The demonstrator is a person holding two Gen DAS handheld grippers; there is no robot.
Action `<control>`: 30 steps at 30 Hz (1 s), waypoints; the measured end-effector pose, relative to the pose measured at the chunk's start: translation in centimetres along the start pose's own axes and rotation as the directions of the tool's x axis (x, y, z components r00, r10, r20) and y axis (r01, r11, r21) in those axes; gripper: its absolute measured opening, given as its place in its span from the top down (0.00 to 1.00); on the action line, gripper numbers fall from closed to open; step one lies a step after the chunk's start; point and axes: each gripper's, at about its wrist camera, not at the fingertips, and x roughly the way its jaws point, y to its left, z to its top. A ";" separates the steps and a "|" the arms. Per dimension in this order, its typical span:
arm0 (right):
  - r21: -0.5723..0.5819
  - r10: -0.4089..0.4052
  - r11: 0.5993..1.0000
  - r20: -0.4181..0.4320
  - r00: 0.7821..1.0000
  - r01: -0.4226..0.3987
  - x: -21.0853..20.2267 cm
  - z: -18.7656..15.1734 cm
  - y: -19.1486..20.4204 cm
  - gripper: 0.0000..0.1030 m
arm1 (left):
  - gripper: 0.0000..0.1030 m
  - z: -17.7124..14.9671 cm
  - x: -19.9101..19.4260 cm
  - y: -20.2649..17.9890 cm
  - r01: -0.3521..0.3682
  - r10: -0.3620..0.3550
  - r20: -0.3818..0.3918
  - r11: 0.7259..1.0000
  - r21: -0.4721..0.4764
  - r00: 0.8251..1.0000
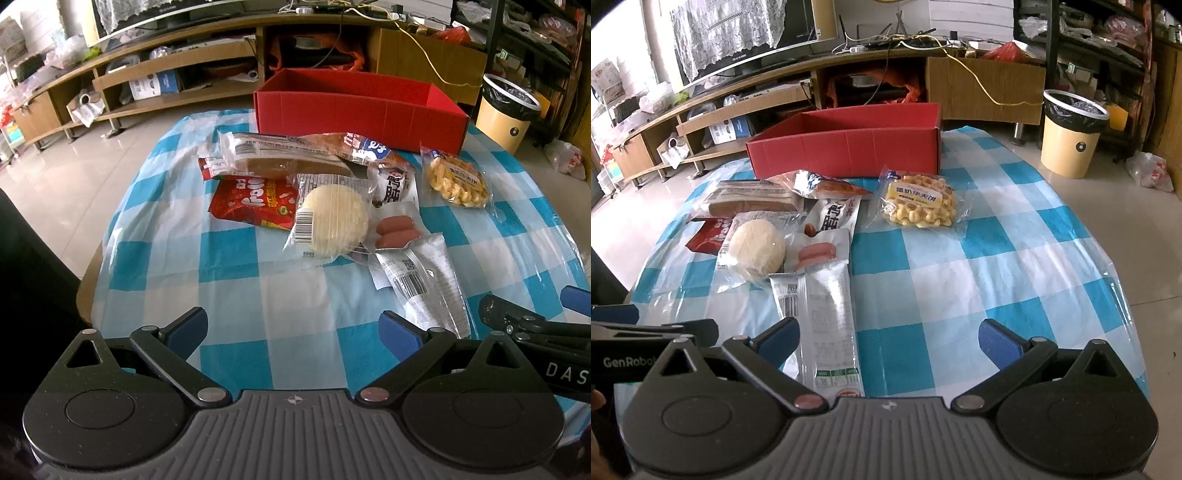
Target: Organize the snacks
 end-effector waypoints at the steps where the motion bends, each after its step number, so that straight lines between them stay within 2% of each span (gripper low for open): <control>1: 0.001 0.000 1.000 -0.003 1.000 0.000 0.0 0.0 0.0 0.03 | 0.03 0.0 0.0 0.0 0.000 0.000 0.000 1.000 0.000 1.000; 30: -0.018 -0.002 1.000 -0.023 1.000 0.002 0.4 -0.2 0.0 0.03 | 0.03 -0.3 0.4 -0.3 -0.012 0.013 -0.018 1.000 0.013 1.000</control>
